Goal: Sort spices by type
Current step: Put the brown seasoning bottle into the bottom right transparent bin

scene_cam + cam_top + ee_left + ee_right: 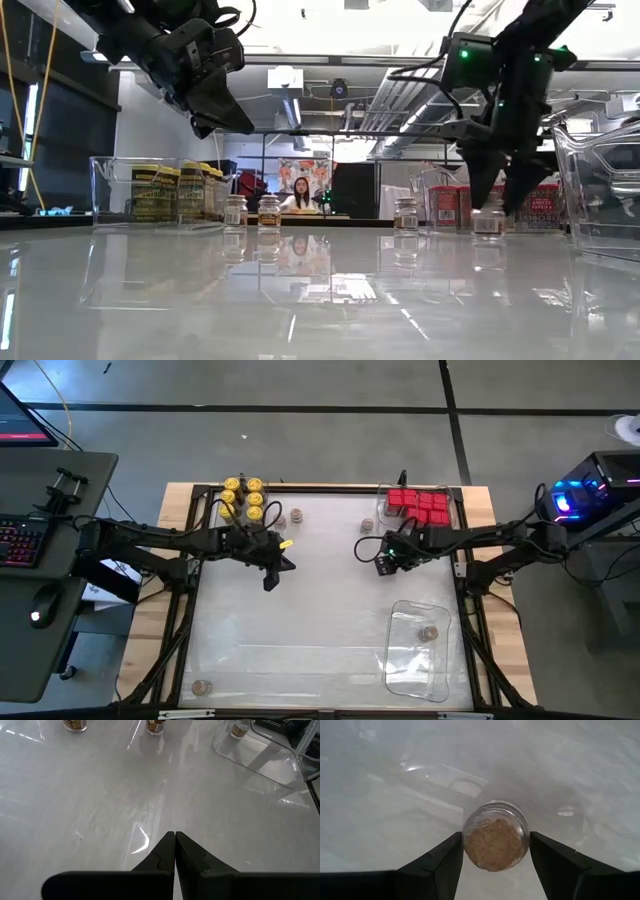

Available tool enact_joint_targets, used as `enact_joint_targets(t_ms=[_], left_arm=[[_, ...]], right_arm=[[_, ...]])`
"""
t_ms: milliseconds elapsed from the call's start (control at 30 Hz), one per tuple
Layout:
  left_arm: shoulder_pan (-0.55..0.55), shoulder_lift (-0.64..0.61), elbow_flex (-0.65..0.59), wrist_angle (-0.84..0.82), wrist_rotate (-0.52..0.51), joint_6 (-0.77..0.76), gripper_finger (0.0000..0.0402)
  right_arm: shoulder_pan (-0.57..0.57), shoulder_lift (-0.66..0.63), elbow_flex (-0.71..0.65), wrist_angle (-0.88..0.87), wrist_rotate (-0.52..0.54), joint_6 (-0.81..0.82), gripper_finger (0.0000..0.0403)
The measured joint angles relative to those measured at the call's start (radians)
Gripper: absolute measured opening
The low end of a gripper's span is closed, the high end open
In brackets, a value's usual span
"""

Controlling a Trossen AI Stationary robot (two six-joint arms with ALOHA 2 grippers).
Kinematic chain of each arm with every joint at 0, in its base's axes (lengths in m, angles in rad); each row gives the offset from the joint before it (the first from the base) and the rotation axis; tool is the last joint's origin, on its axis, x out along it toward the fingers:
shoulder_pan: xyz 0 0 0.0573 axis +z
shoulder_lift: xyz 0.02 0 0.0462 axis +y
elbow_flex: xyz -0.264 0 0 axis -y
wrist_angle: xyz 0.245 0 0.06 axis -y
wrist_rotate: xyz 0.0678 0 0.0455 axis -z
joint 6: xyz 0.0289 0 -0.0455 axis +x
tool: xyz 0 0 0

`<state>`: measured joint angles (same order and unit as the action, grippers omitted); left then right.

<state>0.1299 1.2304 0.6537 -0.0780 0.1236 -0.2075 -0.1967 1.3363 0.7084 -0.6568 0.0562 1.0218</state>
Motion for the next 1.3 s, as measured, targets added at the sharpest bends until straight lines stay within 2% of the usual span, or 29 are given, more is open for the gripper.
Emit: enact_joint_targets(t_ms=[167,467,567,667,767,867,1033,1200,1300], left_arm=[[0.000,0.000,0.000,0.000,0.000,0.000,0.0000],[0.000,0.000,0.000,0.000,0.000,0.001,0.0000],[0.000,0.000,0.000,0.000,0.000,0.001,0.0000],[0.000,0.000,0.000,0.000,0.000,0.002,0.0000],[0.000,0.000,0.000,0.000,0.000,0.002,0.0000],[0.000,0.000,0.000,0.000,0.000,0.003,0.0000],[0.000,0.000,0.000,0.000,-0.002,0.056,0.0000],[0.000,0.000,0.000,0.000,-0.007,0.079,0.0000],[0.000,0.000,0.000,0.001,-0.007,0.066,0.0000]], right_arm=[[0.000,0.000,-0.004,0.042,0.014,-0.061,0.0222],[0.000,0.000,-0.004,0.035,0.037,-0.035,0.0222],[-0.001,0.000,-0.004,0.035,0.044,-0.028,0.0203],[-0.001,-0.002,-0.002,0.038,0.043,-0.005,0.0162],[0.000,-0.004,0.004,0.035,0.021,-0.020,0.0160],[0.006,-0.026,0.048,-0.060,-0.010,-0.075,0.0139],[0.055,-0.142,0.218,-0.313,0.005,-0.169,0.0138],[0.103,-0.251,0.331,-0.486,0.059,-0.109,0.0138],[0.132,-0.294,0.359,-0.487,0.033,-0.087,0.0138]])
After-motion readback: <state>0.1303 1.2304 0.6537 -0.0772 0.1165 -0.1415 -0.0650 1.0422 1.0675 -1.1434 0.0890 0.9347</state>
